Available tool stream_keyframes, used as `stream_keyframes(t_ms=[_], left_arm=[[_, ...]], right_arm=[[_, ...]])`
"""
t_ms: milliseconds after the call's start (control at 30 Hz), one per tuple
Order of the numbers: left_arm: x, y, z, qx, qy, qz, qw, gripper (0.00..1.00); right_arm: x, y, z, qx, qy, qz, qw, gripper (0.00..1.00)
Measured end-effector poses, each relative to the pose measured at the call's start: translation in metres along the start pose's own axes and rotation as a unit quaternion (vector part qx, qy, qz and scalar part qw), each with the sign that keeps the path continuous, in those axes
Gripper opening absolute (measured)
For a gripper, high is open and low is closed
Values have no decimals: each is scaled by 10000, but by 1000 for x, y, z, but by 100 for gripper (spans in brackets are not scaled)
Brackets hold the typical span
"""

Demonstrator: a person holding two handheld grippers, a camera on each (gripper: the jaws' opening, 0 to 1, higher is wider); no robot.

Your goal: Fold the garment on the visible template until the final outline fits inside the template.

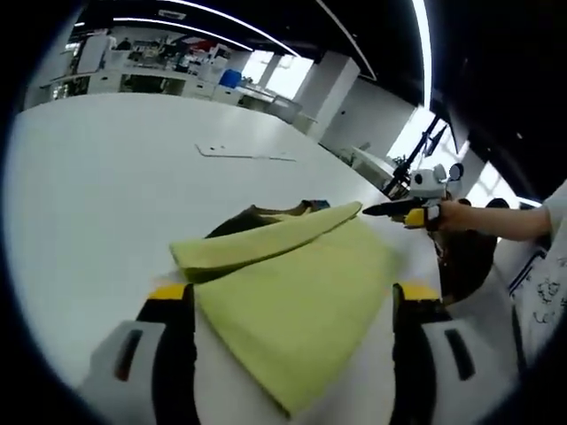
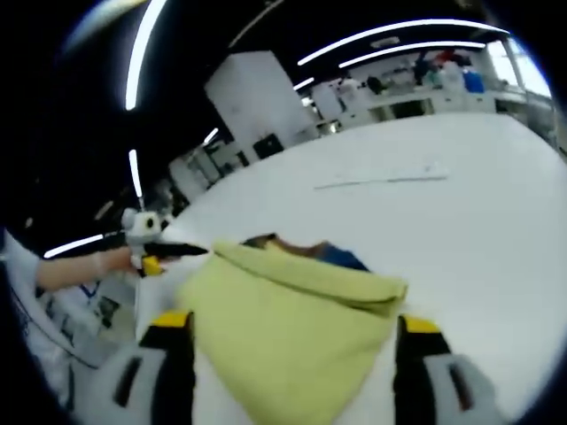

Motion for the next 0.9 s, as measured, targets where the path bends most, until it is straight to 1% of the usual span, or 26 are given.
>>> stream_keyframes(t_ms=[67,200,267,333,433,500,600,700,800,900], left_arm=[[1,-3,-4,49,9,7,10000,88],[4,-8,-9,118,70,34,9999,88],[6,-10,-10,132,69,49,9999,88],[9,-12,-10,155,82,59,9998,87],[10,-16,-8,131,95,65,9998,85],[11,-21,-5,92,112,62,9999,86],[10,-27,0,41,103,58,9999,86],[15,-35,6,-74,127,107,9998,87],[24,-41,12,-236,177,260,9992,88],[32,-43,15,-323,186,421,9984,88]], right_arm=[[-2,-2,-3,39,7,24,10000,93],[3,-6,-7,85,-29,20,10000,91],[0,-9,-6,61,-8,21,10000,89],[-3,-12,-6,36,-81,29,10000,89],[-3,-14,-3,-64,-160,49,9998,87],[-5,-19,0,-136,-221,40,9997,86],[-10,-26,5,-197,-202,-10,9996,85],[-14,-33,11,-278,-245,-59,9993,84],[-22,-40,13,-303,-255,-181,9991,84],[-26,-44,14,-331,-279,-269,9987,83]])
Point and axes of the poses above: the point that each gripper's makers call its tool centre point, and the gripper's own axes: y roughly backward along the fingers, x roughly to its left, z roughly out of its top, the point moved 1 cm from there along y, roughly backward along the fingers, and after that the axes turned 15 degrees about -x, right-handed, at the moved point
